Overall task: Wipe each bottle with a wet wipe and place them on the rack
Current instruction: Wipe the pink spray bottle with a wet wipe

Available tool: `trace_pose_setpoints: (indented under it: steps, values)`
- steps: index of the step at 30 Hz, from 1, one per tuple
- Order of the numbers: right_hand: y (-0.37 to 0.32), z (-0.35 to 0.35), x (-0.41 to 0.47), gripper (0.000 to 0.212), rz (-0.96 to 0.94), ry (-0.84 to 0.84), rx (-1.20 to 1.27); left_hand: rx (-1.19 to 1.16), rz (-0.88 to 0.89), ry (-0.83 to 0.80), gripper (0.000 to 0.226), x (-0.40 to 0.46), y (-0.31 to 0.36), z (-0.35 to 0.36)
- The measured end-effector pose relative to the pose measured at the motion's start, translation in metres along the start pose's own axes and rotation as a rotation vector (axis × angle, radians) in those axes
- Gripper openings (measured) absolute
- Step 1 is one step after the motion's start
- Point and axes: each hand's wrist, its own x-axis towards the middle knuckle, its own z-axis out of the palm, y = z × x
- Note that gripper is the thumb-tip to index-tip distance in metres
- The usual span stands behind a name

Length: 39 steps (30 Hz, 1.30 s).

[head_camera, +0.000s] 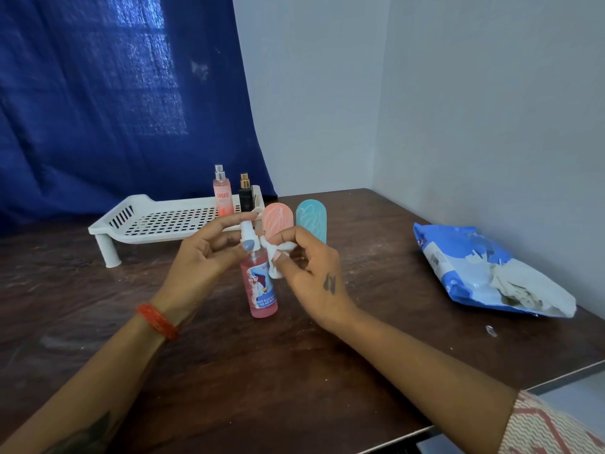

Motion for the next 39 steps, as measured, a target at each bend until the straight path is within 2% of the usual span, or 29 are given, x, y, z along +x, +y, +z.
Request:
trace_pose_setpoints:
  steps: [2,4,13,19,21,25,28,31,33,36,39]
  values:
    - [0.003,0.003,-0.002,0.013,-0.192,0.046,-0.110,0.024,0.010,0.012,0.051,0.000,0.000,0.000]
    - [0.006,0.006,-0.004,0.017,-0.291,0.025,-0.208,0.041,0.014,0.028,0.054,0.000,0.000,0.000]
    - [0.007,0.003,-0.011,0.030,-0.272,-0.161,-0.418,0.053,0.016,0.122,0.042,0.002,-0.003,0.000]
    - [0.005,-0.001,-0.010,0.032,-0.054,-0.285,-0.328,0.010,0.015,0.191,0.039,0.000,-0.006,0.000]
    - [0.002,-0.002,-0.007,0.028,0.106,-0.234,-0.194,-0.037,0.033,0.237,0.037,0.001,-0.004,-0.001]
    - [-0.002,-0.001,-0.001,0.023,0.557,-0.201,0.177,-0.077,0.087,0.313,0.033,0.001,0.000,-0.002]
    - [-0.003,-0.002,0.001,0.026,0.730,-0.198,0.426,-0.047,0.109,0.318,0.034,-0.001,0.001,0.001]
    - [-0.005,-0.004,0.001,0.025,0.800,-0.168,0.530,0.000,0.121,0.309,0.037,0.000,0.000,0.002]
    - [-0.005,-0.004,0.002,0.026,0.819,-0.161,0.512,0.040,0.129,0.294,0.037,0.001,-0.001,0.001]
    - [-0.003,-0.006,0.004,0.022,0.795,-0.147,0.322,0.084,0.138,0.257,0.036,0.001,-0.002,0.001]
    - [0.000,-0.007,0.003,0.019,0.614,-0.072,0.082,0.088,0.141,0.221,0.037,0.002,-0.002,-0.001]
